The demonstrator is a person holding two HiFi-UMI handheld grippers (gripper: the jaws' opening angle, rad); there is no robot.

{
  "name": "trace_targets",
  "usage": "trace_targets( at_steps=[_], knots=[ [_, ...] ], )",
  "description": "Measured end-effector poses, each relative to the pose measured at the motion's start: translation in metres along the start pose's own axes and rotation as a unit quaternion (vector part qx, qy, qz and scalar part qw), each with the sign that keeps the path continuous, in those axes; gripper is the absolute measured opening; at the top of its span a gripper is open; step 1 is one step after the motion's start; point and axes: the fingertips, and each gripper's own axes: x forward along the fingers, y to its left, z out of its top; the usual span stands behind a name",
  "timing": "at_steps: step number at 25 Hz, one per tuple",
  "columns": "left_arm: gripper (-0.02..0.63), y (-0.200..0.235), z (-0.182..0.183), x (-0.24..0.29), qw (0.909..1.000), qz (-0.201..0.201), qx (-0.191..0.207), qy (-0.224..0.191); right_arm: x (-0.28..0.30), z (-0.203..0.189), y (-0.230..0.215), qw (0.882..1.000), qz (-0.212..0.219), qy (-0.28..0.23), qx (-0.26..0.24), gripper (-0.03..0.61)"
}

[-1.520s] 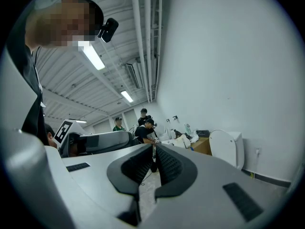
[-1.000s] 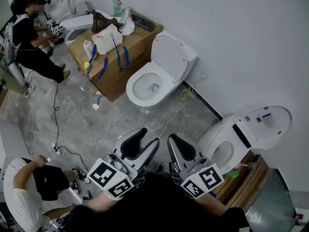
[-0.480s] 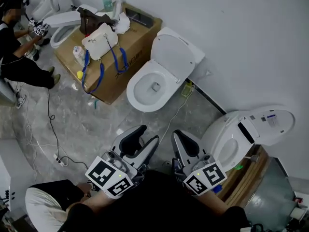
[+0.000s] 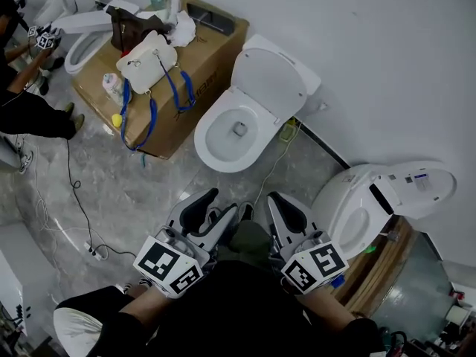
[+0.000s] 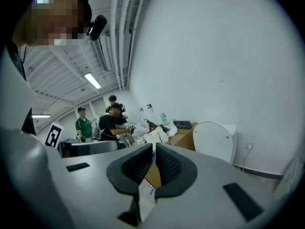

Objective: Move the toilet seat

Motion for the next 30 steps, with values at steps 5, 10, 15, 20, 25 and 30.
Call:
trace_targets(
  at_steps=[5,10,15,20,25,30],
  knots=[
    [0.202,0.029,-0.023,0.026,0.9986,0.019,0.016,0.046,0.033,-0.016,-0.031,1.0,-0.011,0.023,-0.011,0.044],
    [0.202,0.053,-0.041,0.054,0.9951,0.039,0.033,0.084,0.061,-0.047,-0.064,0.998,0.0,0.064,-0.002,0.046],
    [0.202,0.097,-0.056,0.095,0.9912,0.056,0.032,0.116,0.1,-0.067,-0.112,0.994,0.004,0.109,0.016,0.046],
    [0.202,0.147,-0.079,0.135,0.9839,0.083,0.039,0.154,0.133,-0.079,-0.169,0.99,0.003,0.139,0.026,0.048],
    [0.202,0.204,-0.11,0.161,0.9666,0.126,0.096,0.201,0.164,-0.101,-0.229,0.987,-0.01,0.159,0.028,0.085],
    [0.202,0.255,-0.147,0.169,0.9542,0.167,0.06,0.241,0.185,-0.131,-0.27,0.982,-0.016,0.185,0.038,0.109]
  ],
)
